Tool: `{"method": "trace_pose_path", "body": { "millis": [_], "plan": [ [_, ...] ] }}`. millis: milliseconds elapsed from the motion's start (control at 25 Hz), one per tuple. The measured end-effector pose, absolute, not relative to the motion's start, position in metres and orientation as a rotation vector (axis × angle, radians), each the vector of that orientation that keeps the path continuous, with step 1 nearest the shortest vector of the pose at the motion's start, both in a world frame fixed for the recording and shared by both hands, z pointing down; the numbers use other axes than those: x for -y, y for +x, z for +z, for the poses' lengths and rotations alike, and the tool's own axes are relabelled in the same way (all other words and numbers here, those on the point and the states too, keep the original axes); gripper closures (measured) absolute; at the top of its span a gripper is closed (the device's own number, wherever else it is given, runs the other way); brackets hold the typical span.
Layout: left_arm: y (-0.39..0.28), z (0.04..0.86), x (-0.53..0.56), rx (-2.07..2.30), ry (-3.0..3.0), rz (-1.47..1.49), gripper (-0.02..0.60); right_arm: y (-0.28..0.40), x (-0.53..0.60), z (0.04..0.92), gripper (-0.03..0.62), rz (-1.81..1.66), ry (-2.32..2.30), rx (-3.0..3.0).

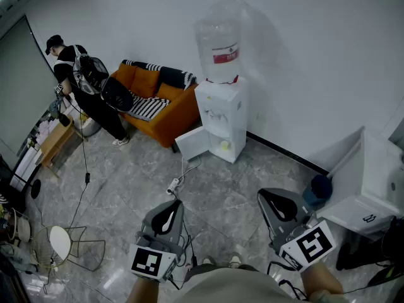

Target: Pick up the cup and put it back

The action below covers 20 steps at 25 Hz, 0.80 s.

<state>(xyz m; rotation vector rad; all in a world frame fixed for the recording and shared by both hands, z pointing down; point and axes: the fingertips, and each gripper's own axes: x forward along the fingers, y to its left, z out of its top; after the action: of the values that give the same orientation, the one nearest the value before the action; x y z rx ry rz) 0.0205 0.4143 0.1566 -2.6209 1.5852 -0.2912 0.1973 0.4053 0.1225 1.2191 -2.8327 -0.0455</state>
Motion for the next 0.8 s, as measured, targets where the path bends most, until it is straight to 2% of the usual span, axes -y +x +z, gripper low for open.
{"method": "trace_pose_path", "body": {
  "millis": [160,800],
  "plan": [
    [0.020,0.153,-0.417,-1.617,-2.643,-0.228,0.580,0.203,-0.403,0.125,0.591,-0.014,1.247,2.830],
    [0.046,0.165,-0.414,-1.631,-2.623,-0.290,0.580,0.223,-0.406,0.133,0.585,0.008,1.224,2.891]
  ]
}}
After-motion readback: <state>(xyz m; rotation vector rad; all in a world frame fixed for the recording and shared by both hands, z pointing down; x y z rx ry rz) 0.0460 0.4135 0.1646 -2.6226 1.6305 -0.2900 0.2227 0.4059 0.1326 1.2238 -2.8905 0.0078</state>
